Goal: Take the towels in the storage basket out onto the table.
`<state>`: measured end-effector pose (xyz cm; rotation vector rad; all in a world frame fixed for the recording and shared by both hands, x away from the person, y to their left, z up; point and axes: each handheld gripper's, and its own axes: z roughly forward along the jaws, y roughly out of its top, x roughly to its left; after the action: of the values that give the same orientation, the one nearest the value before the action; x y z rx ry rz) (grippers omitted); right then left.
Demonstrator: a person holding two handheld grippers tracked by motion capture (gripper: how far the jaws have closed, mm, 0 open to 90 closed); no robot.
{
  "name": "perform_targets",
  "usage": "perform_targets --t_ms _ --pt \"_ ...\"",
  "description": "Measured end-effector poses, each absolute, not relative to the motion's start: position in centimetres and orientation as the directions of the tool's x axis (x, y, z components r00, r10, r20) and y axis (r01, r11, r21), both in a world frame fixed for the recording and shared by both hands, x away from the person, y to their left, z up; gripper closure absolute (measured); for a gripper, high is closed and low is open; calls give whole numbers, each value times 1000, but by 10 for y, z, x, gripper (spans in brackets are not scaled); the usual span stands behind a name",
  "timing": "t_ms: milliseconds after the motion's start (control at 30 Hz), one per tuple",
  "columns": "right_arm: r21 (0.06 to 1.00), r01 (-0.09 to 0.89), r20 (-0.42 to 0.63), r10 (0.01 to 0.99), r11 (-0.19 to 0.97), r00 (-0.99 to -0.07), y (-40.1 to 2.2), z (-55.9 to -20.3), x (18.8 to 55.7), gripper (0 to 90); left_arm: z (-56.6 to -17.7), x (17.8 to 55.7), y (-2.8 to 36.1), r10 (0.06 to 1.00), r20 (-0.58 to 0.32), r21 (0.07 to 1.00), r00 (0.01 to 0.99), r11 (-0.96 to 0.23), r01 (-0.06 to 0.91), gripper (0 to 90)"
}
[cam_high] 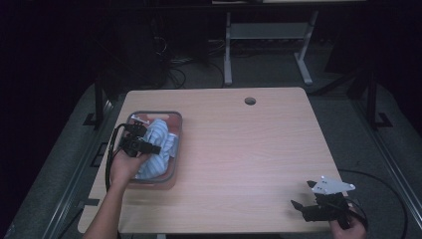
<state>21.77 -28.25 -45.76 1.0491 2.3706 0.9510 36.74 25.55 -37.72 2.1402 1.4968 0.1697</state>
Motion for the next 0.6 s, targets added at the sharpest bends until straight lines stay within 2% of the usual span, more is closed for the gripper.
perform_targets --t_ms 167,600 --pt "715 501 -69 762 488 -644 -283 -457 218 138 -366 358 260 889 -226 523 398 -234 820 697" --pt "715 505 -71 768 484 -636 -285 -456 217 138 -347 344 273 882 -250 586 400 -192 787 697"
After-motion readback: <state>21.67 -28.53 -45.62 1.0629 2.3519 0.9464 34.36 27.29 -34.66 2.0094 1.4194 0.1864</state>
